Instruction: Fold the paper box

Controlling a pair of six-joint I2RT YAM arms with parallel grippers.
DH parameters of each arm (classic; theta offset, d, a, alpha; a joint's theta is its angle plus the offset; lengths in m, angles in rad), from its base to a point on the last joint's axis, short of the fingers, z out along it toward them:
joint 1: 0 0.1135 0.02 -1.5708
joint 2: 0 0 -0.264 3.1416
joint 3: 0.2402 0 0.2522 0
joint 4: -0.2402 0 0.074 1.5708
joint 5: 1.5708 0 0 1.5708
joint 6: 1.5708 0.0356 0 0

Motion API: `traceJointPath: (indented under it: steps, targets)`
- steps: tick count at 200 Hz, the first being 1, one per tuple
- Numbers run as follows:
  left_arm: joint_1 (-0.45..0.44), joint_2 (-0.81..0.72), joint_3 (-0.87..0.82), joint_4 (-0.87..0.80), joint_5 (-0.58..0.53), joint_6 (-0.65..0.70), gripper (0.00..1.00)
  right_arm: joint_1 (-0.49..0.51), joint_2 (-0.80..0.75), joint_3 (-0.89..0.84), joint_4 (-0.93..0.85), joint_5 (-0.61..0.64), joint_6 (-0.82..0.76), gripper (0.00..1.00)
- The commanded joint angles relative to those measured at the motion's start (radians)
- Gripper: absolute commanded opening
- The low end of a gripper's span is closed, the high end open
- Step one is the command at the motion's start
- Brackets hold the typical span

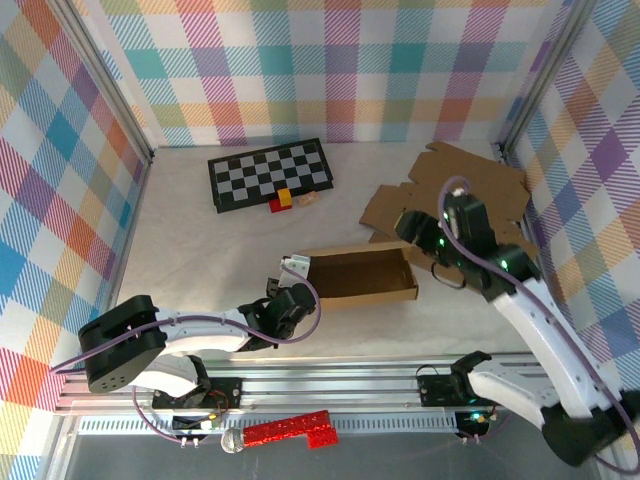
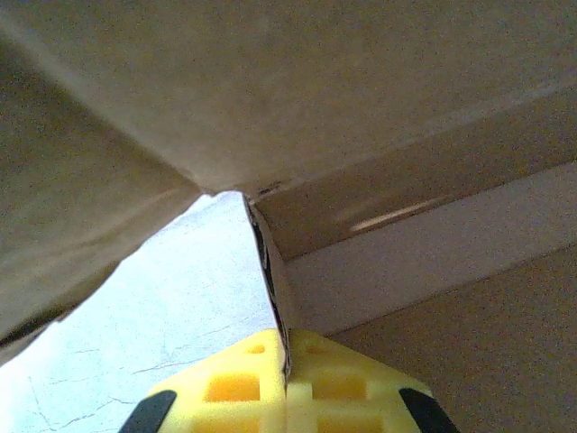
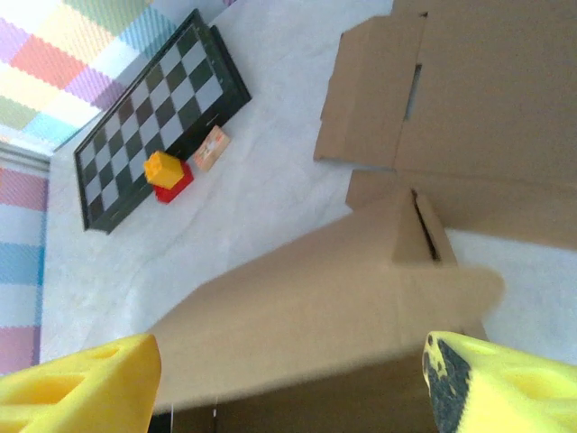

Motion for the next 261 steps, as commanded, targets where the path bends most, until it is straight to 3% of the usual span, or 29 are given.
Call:
traceJointPath:
  steps: [1, 22, 49, 73, 89, 102, 137, 163, 198, 214, 246, 261]
  targets:
    - [-0.007, 0.029, -0.022, -0.146, 0.013, -0.021, 0.00, -0.085, 0.175, 0.081, -0.052, -0.075, -0.056, 0.76]
    - [-0.008, 0.031, -0.020, -0.155, 0.014, -0.025, 0.00, -0.150, 0.328, 0.158, -0.041, -0.190, -0.128, 0.75]
    - [-0.010, 0.021, -0.017, -0.192, 0.009, -0.051, 0.00, -0.161, 0.487, 0.200, -0.103, -0.272, -0.199, 0.68]
    - [-0.011, -0.025, -0.019, -0.259, 0.023, -0.104, 0.14, -0.161, 0.543, 0.110, -0.056, -0.364, -0.206, 0.58]
    - [-0.010, -0.082, -0.028, -0.316, 0.059, -0.159, 0.37, -0.160, 0.551, 0.025, -0.003, -0.379, -0.194, 0.55]
    - [-0.012, -0.133, -0.028, -0.385, 0.094, -0.220, 0.47, -0.160, 0.550, -0.026, 0.033, -0.371, -0.196, 0.54]
    - [-0.015, -0.297, -0.034, -0.566, 0.212, -0.337, 0.62, -0.160, 0.601, -0.063, 0.068, -0.373, -0.209, 0.54]
    - [-0.019, -0.446, -0.013, -0.706, 0.258, -0.402, 0.63, -0.160, 0.643, -0.055, 0.073, -0.361, -0.224, 0.55]
    - [-0.012, -0.594, 0.155, -0.894, 0.182, -0.488, 0.79, -0.160, 0.691, -0.032, 0.038, -0.327, -0.251, 0.57]
    - [0.072, -0.578, 0.275, -0.954, 0.220, -0.481, 0.80, -0.158, 0.713, -0.011, 0.008, -0.315, -0.264, 0.60]
    - [0.383, -0.408, 0.524, -1.086, 0.492, -0.423, 0.80, -0.158, 0.646, 0.028, -0.025, -0.290, -0.269, 0.68]
    - [0.487, -0.301, 0.616, -1.097, 0.617, -0.350, 0.79, -0.159, 0.604, 0.061, -0.049, -0.269, -0.268, 0.71]
